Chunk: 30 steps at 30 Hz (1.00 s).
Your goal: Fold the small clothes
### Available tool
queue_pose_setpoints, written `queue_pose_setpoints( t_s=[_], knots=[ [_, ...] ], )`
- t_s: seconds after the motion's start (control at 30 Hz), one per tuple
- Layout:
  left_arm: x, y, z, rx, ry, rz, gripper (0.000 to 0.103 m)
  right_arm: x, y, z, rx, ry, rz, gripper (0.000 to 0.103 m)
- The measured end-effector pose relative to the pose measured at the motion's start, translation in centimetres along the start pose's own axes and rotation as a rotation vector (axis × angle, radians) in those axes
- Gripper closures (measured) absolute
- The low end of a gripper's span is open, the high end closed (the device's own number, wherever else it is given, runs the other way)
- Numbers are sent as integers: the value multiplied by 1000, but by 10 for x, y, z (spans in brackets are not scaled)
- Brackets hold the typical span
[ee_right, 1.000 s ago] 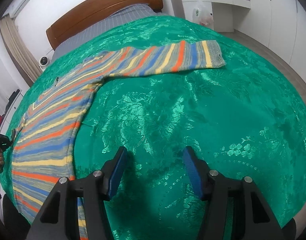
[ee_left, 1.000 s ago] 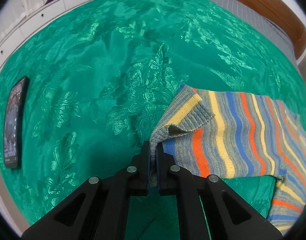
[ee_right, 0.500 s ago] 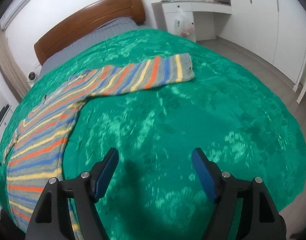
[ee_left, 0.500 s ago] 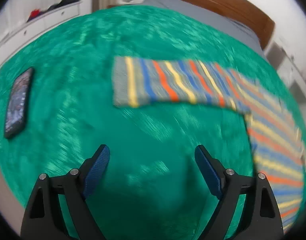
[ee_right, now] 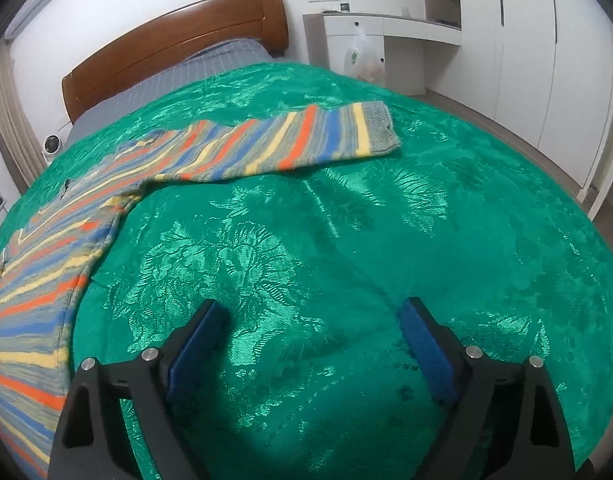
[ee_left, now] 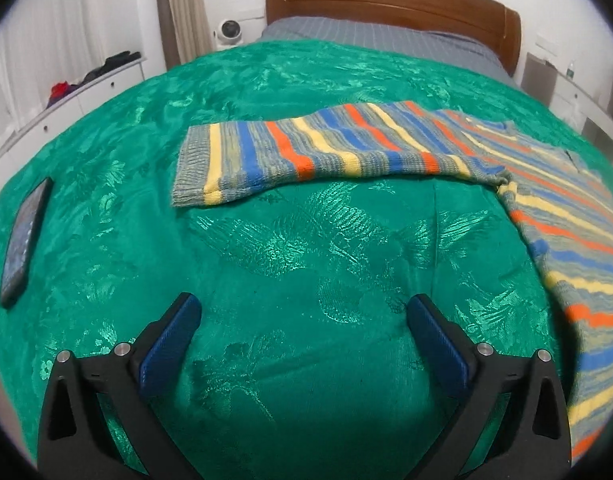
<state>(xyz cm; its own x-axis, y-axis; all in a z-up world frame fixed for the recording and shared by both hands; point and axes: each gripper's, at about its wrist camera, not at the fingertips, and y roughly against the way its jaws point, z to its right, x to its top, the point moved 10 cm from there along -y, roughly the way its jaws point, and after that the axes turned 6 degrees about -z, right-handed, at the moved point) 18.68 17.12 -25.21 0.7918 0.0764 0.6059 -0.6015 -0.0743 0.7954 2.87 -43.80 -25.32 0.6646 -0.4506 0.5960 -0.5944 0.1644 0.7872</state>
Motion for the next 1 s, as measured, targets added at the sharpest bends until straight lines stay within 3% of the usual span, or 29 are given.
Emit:
queue_pose_setpoints(
  t_s=[0.27,0.6,1.0],
  knots=[
    [-3,3,2,11,-26,15,0,-4,-6,-6,-26,31,4,5],
    [-4,7,4,37,-53,21,0,-5,-6,-6,-29,34,8,4],
    [-5,5,3,11,-36,13,0,-5,-6,-7,-35,42,19,4]
  ],
)
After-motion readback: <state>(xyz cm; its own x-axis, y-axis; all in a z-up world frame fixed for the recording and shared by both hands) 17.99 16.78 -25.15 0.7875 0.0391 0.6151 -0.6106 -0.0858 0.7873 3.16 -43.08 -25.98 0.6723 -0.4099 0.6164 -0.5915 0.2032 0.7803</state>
